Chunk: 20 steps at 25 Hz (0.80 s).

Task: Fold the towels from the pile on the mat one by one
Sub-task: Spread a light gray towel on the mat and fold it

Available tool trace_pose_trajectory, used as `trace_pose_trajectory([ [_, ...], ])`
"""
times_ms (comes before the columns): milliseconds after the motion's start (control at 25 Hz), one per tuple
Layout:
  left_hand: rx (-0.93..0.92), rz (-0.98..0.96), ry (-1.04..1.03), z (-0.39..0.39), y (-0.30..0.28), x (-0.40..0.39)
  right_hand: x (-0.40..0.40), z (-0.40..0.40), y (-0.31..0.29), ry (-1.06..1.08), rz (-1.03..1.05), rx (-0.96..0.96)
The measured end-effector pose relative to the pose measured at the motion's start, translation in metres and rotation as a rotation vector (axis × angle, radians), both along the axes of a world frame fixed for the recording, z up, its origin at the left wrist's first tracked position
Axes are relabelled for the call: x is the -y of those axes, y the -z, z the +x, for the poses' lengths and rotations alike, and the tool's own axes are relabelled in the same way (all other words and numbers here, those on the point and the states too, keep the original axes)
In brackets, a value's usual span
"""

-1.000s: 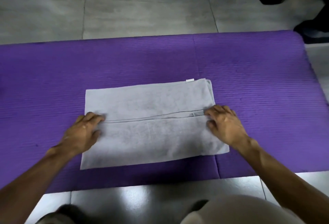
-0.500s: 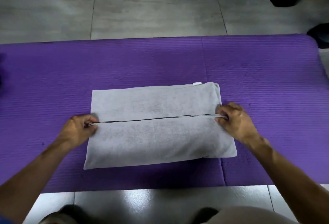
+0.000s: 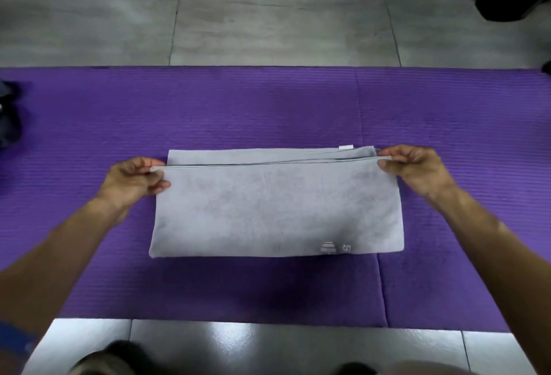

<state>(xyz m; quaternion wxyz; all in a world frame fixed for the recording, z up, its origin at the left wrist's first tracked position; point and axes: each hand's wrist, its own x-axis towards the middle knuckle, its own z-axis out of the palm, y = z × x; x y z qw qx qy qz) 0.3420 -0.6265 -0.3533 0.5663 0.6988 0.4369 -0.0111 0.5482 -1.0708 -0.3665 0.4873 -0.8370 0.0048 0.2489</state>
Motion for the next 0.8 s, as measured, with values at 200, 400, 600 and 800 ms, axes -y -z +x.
trace_pose_trajectory([
  [200,0.034,0.034,-0.091,0.029,0.020,-0.004,-0.014,0.016,0.023,0.085,0.039,0.002],
  [400,0.032,0.087,-0.128,0.047,0.034,-0.012,-0.020,0.026,0.030,0.142,-0.067,0.051],
  [600,0.122,0.759,0.498,0.015,0.056,0.052,-0.067,-0.063,0.042,-0.178,-0.456,0.764],
  [800,-0.126,0.988,0.707,-0.038,0.098,0.075,-0.061,-0.090,0.084,-0.294,-0.808,0.608],
])
